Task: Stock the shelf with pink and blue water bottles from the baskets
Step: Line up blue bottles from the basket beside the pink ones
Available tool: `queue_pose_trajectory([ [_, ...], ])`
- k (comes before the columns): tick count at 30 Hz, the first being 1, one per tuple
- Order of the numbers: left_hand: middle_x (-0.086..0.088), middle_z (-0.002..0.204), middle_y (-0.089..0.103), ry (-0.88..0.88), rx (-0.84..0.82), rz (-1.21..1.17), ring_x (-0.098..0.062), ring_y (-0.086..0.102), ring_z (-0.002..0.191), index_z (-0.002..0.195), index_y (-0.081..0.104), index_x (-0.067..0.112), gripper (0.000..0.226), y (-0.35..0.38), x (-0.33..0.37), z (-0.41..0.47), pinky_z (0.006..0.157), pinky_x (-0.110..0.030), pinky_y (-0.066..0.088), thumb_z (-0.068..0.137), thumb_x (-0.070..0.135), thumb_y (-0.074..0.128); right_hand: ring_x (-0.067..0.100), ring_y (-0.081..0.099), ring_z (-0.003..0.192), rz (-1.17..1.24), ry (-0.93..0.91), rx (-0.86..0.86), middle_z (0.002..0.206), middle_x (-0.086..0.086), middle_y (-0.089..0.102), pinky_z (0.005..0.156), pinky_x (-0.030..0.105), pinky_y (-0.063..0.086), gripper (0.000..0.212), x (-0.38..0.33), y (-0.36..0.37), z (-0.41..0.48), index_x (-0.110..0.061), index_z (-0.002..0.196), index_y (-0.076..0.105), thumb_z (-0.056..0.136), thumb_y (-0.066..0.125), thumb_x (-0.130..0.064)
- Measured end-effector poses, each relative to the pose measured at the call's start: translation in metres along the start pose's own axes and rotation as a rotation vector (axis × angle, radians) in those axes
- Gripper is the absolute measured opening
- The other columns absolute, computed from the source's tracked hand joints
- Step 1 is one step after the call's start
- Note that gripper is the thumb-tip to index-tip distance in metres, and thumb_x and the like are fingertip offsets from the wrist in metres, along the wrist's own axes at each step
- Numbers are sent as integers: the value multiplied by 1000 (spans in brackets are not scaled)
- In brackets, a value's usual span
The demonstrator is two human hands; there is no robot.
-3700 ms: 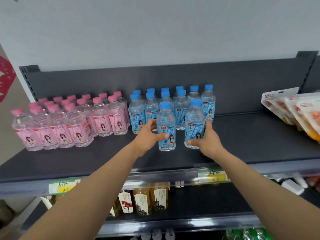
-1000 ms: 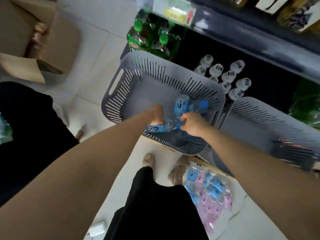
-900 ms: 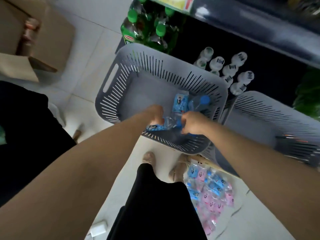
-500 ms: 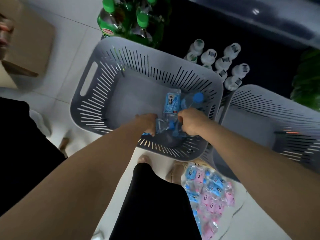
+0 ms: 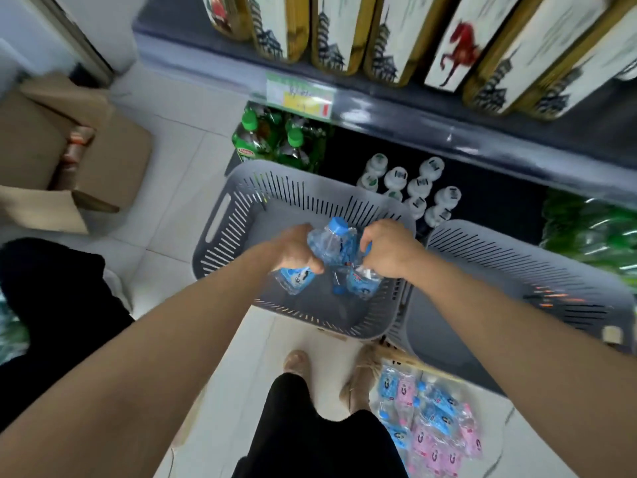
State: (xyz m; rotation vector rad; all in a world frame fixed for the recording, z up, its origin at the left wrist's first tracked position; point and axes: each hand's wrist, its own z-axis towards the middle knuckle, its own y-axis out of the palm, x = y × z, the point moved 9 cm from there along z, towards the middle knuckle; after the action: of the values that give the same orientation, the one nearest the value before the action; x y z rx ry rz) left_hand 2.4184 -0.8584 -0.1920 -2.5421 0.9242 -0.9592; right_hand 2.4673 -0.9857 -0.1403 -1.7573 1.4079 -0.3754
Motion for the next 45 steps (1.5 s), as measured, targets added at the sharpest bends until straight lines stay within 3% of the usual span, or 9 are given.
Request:
queue_pose_trajectory([
  [4, -12, 110, 63, 109, 22, -39, -22, 58, 99, 117, 55, 5, 48, -43, 50, -62, 85, -28, 42, 73, 5, 76, 33, 64, 98, 11, -33, 102, 109, 20, 67, 83, 43, 56, 27, -26, -71, -43, 4, 103, 68, 79, 58, -3],
  [7, -6, 113, 59, 173, 62, -52, -15, 49, 97, 127, 50, 5, 57, -77, 89, -109, 86, -26, 35, 75, 6, 74, 30, 62, 100, -13, -75, 168, 111, 17, 65, 84, 39, 54, 27, -48, -129, -87, 3, 105, 68, 83, 60, -11],
  [13, 2, 123, 58, 343, 213, 33, -22, 54, 113, 127, 49, 11, 76, -146, 165, -192, 102, -36, 38, 61, 28, 82, 26, 60, 83, 49, -105, 370, 99, 14, 67, 63, 26, 42, 22, -80, -242, -191, -1, 96, 72, 83, 62, -16],
  [20, -2, 101, 73, 627, 285, -80, -24, 69, 96, 104, 65, 14, 55, -192, 267, -286, 89, -45, 54, 53, 27, 81, 14, 49, 67, 240, -132, 761, 79, -4, 54, 54, 23, 38, 3, -69, -356, -299, -15, 83, 63, 83, 61, -17],
  [24, -2, 102, 72, 774, 309, -198, -16, 68, 91, 111, 62, 12, 46, -209, 325, -318, 80, -31, 53, 69, 10, 81, 14, 51, 70, 257, -129, 989, 96, 0, 57, 63, 26, 39, 5, -42, -411, -343, -17, 86, 63, 85, 58, -18],
  [30, 0, 102, 72, 913, 420, -330, -15, 69, 91, 107, 62, 18, 41, -225, 403, -328, 85, -34, 55, 70, 12, 80, 15, 46, 59, 287, -118, 1171, 110, 2, 57, 61, 25, 37, 11, 8, -469, -364, -23, 89, 60, 84, 59, -13],
  [33, 4, 98, 71, 918, 490, -353, -9, 67, 86, 108, 61, 17, 45, -231, 433, -316, 77, -27, 54, 68, 13, 82, 17, 48, 71, 283, -118, 1199, 125, 4, 58, 67, 24, 36, 19, 31, -488, -352, -19, 103, 63, 86, 58, -12],
  [37, 6, 83, 66, 892, 526, -339, -12, 65, 78, 84, 61, 20, 26, -230, 463, -288, 71, -23, 52, 72, 6, 79, 11, 46, 52, 335, -155, 1138, 128, 7, 54, 47, 18, 37, 29, 56, -503, -318, -15, 118, 59, 90, 56, -10],
  [45, 1, 98, 66, 819, 607, -331, -18, 64, 95, 96, 59, 19, 34, -237, 471, -228, 91, -33, 49, 72, 7, 80, 9, 52, 87, 495, -261, 1063, 137, 3, 47, 67, 15, 40, 58, 84, -507, -264, -21, 143, 36, 90, 62, -17],
])
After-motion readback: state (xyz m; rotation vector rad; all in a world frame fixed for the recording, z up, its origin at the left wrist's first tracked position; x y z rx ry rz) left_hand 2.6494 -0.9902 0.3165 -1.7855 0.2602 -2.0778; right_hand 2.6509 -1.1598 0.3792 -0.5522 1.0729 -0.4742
